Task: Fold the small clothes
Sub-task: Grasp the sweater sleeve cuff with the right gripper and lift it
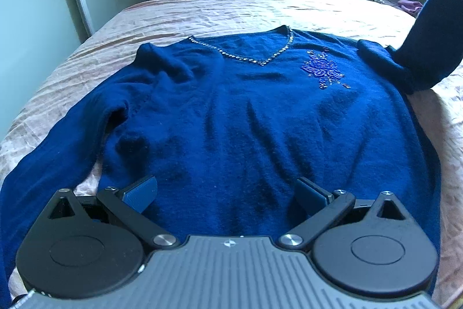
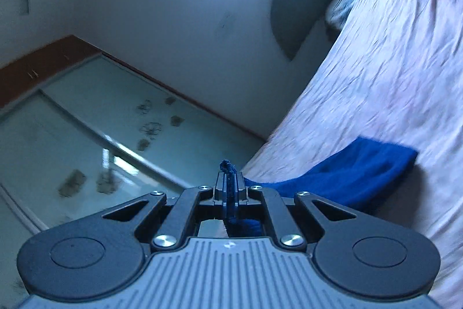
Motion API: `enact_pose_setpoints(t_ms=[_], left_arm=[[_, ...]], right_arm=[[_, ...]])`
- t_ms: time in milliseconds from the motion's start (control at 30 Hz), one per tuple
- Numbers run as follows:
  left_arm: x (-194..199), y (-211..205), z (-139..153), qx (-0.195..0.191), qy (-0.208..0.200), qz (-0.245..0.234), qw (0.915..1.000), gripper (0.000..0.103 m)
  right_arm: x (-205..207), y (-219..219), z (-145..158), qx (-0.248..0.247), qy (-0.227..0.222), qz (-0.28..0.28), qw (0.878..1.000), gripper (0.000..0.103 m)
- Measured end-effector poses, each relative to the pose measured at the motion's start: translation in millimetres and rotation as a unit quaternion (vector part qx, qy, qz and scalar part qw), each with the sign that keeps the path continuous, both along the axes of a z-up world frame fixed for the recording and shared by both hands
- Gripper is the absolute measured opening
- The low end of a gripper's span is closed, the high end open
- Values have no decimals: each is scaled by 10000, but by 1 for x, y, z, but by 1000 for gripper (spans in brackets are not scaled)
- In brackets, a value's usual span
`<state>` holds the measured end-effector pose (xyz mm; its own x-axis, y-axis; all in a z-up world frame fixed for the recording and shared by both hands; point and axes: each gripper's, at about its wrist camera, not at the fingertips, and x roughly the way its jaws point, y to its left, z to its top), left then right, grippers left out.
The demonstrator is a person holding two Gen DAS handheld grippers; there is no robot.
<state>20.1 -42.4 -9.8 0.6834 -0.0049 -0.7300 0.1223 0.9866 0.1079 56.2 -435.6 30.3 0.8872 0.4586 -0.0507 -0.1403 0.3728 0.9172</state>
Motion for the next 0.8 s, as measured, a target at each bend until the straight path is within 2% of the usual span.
enact_pose_setpoints(t_ms=[233, 800], left_arm=[[5, 5, 1, -8, -20, 89, 10000, 102], [10, 26, 1, -28, 1, 337, 9994, 102]], right_arm=[[20, 24, 12, 406, -251, 456, 9978, 5], [87, 112, 15, 828, -96, 1550, 9844, 5]])
